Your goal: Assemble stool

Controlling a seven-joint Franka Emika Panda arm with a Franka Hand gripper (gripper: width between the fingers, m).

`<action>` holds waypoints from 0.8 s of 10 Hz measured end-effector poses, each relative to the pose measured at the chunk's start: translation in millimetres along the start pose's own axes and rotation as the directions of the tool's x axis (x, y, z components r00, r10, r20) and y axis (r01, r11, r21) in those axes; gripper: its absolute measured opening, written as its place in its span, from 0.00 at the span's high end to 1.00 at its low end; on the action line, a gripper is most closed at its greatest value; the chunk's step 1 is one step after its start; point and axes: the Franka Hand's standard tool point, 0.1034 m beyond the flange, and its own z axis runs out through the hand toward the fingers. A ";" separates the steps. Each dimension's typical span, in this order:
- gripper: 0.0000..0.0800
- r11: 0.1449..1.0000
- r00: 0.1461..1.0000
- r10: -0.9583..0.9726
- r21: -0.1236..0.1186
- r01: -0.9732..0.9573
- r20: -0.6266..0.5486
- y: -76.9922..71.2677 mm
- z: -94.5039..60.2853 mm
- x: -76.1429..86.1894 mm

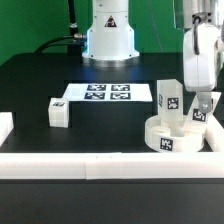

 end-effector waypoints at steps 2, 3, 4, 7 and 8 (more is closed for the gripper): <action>0.20 0.997 0.997 -0.082 0.008 0.082 0.006 0.6 -16.8 11.4; 0.19 0.988 0.989 -0.150 0.021 0.150 0.005 -5.3 -26.9 22.1; 0.19 0.980 0.981 -0.196 0.025 0.196 -0.002 -9.2 -29.5 28.2; 0.19 0.979 0.979 -0.204 0.027 0.203 -0.001 -9.9 -28.6 24.3; 0.19 0.979 0.979 -0.204 0.027 0.204 -0.001 -9.8 -28.5 24.2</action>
Offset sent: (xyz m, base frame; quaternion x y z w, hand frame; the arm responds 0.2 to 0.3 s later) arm -0.0067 -0.0457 0.0190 0.0285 0.0019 -0.1663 0.9857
